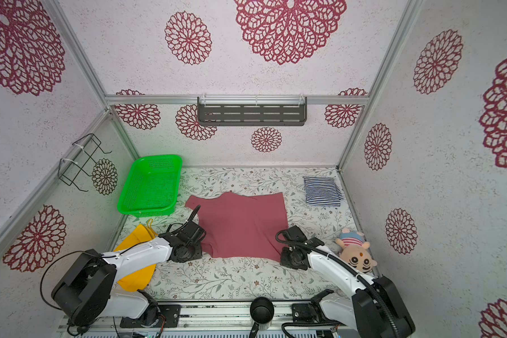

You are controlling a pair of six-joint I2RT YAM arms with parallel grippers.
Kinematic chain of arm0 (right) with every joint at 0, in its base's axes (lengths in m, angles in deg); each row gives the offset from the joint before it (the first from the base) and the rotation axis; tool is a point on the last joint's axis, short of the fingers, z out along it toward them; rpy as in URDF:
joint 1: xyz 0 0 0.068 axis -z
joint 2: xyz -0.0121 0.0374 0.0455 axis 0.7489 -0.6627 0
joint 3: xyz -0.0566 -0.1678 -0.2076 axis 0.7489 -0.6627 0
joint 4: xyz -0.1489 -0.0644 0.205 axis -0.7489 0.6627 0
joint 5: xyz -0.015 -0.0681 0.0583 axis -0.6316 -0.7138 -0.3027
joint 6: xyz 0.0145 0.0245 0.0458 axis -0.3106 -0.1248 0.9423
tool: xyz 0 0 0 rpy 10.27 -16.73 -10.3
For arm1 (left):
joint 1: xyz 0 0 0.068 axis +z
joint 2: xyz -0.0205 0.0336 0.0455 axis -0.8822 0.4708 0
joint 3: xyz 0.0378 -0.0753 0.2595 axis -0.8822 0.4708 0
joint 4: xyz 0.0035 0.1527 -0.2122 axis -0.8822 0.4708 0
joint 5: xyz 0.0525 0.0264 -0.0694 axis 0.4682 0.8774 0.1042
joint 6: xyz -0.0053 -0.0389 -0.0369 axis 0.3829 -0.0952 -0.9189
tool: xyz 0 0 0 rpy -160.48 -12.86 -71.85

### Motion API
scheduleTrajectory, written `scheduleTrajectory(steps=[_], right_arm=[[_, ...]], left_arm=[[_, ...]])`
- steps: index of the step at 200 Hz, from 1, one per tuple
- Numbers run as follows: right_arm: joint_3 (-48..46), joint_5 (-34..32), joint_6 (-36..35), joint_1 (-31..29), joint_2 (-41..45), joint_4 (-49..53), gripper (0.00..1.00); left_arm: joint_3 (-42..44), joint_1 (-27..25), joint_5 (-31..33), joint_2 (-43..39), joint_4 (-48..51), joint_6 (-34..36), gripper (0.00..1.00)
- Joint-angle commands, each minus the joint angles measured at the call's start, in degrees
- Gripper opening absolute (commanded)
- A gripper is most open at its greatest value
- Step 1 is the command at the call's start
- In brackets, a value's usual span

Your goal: Fold and stack the tank tops

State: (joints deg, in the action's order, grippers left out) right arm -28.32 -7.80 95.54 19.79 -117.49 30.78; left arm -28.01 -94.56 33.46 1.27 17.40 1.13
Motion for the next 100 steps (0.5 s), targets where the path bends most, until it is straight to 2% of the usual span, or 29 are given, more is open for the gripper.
scheduleTrajectory(steps=[1, 24, 38, 44, 67, 86, 100], right_arm=[[0.1, -4.4, 1.8, 0.3, 0.2, 5.3, 0.00], [1.2, -4.8, 1.0, 1.3, 1.6, 6.8, 0.00], [3.0, -4.4, -0.6, 1.9, 2.4, 8.0, 0.26], [3.7, -3.6, -1.4, 2.3, 2.8, 8.1, 0.34], [8.7, -4.8, -3.7, 2.6, 3.3, 10.7, 0.50], [11.7, -4.5, -4.3, 2.2, 3.4, 9.5, 0.51], [12.2, -2.7, -3.6, 1.0, 2.2, 6.6, 0.45]], left_arm=[[3.3, 1.0, -0.4, -1.3, 3.6, -2.3, 0.48], [2.7, 1.1, 0.0, -6.6, 8.4, -3.1, 0.48], [1.9, 0.9, 0.3, -11.2, 12.3, -3.9, 0.49], [1.7, 0.9, 0.4, -13.2, 13.8, -4.3, 0.50], [1.7, 1.2, 1.8, -19.3, 16.9, -5.4, 0.53], [1.9, 2.9, 1.9, -19.9, 15.4, -4.3, 0.56], [1.2, 4.4, 1.9, -17.5, 13.1, -2.9, 0.58]])
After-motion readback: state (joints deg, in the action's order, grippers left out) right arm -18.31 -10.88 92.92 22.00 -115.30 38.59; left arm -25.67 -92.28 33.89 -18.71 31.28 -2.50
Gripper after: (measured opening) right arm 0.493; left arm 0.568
